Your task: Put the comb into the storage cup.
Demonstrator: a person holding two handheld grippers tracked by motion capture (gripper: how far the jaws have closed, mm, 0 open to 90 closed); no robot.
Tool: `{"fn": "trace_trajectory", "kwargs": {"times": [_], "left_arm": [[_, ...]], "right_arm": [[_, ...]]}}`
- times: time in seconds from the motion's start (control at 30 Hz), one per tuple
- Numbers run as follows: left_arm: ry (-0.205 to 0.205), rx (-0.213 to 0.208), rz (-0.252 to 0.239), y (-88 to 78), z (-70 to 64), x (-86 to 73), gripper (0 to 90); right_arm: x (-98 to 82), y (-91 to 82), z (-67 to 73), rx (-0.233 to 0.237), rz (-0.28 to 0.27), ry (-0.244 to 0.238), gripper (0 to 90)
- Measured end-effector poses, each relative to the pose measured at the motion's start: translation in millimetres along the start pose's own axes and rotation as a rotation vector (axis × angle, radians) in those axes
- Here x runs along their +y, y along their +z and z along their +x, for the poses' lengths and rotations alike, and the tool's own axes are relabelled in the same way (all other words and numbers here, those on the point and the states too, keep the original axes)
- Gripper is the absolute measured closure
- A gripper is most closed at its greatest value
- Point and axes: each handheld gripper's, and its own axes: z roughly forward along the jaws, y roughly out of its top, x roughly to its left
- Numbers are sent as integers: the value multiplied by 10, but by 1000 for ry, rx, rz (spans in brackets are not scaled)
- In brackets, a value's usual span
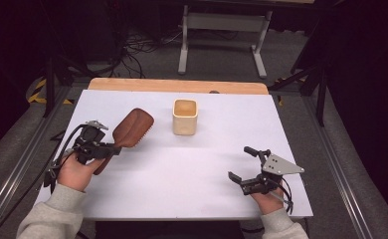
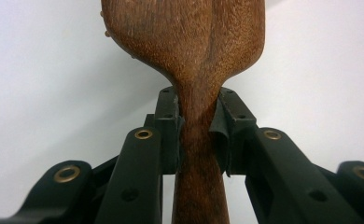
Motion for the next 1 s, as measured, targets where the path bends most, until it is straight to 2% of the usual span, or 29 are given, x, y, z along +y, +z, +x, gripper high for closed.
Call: {"fn": "trace_trajectory", "kwargs": {"times": [0.03, 0.07, 0.2, 0.23, 0.27, 0.33, 0.5, 0.53, 0.67, 0.83, 0.9, 0.93, 1.0], "left_arm": [[16, -5, -37, -51, -47, -16, 733], [16, -5, -37, -51, -47, -16, 733], [38, -30, -123, -152, -152, -44, 733], [49, -39, -161, -189, -199, -65, 733], [49, -39, -161, -189, -199, -65, 734], [64, -49, -208, -224, -249, -90, 734], [106, -62, -287, -288, -391, -124, 734], [106, -62, -287, -288, -391, -124, 734], [150, -91, -336, -295, -468, -128, 734], [186, -95, -388, -249, -568, -148, 733], [186, -120, -380, -237, -585, -143, 734], [193, -111, -384, -231, -605, -146, 733], [206, -118, -389, -218, -628, -147, 733]], "right_arm": [[12, 4, -1, 4, 0, 1, 8], [12, 4, -1, 4, 0, 1, 8], [64, 38, 17, 18, 2, -10, 13], [75, 44, 23, 22, 5, -9, 13], [91, 51, 30, 26, 7, -11, 14], [109, 60, 37, 29, 5, -13, 15], [251, 139, 86, 70, 17, -32, 16], [263, 147, 91, 71, 16, -35, 17], [346, 193, 106, 88, 20, -44, 24], [472, 276, 136, 126, 38, -42, 29], [538, 322, 167, 140, 33, -57, 27], [556, 336, 175, 142, 33, -62, 27], [609, 381, 194, 155, 34, -60, 26]]}}
